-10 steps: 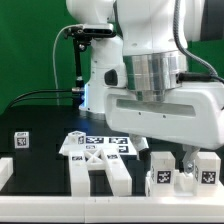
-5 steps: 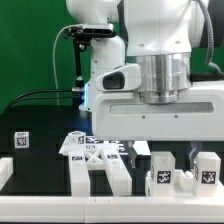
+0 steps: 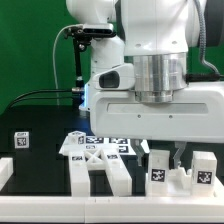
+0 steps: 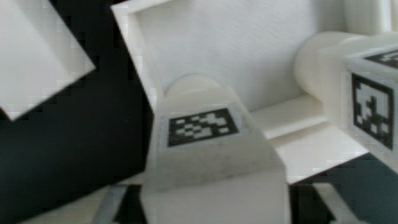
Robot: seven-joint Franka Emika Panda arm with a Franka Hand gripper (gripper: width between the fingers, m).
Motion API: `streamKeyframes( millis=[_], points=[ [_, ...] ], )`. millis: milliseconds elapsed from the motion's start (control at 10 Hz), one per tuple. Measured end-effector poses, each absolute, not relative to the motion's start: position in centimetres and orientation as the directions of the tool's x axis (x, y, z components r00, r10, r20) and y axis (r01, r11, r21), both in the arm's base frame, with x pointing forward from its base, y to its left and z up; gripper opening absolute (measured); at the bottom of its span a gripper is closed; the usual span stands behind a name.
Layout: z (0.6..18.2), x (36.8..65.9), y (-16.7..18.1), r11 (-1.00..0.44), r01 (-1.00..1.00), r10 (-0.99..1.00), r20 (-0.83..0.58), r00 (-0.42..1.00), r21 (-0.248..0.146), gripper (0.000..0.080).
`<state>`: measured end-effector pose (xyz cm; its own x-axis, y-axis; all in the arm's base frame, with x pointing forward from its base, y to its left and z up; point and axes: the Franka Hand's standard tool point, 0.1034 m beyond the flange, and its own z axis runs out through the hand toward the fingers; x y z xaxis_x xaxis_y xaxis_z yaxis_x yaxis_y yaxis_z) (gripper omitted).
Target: Assemble chair
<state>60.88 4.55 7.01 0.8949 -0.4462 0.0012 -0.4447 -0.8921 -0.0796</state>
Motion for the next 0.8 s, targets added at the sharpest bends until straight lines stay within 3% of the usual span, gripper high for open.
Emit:
streamKeyframes(
  millis=[600,700,800],
  points=[
    [7.01,60.49,4.09,-0.874,-0.481,-0.481,-0.013,0.877,-0.066,0.0305],
    [7.13,60.62,4.08,-0.878,-0.474,-0.474,-0.012,0.88,-0.069,0.0381],
    [7.72,60.88,4.09,-0.884,-0.461,-0.462,-0.004,0.887,-0.076,0.0381]
  ],
)
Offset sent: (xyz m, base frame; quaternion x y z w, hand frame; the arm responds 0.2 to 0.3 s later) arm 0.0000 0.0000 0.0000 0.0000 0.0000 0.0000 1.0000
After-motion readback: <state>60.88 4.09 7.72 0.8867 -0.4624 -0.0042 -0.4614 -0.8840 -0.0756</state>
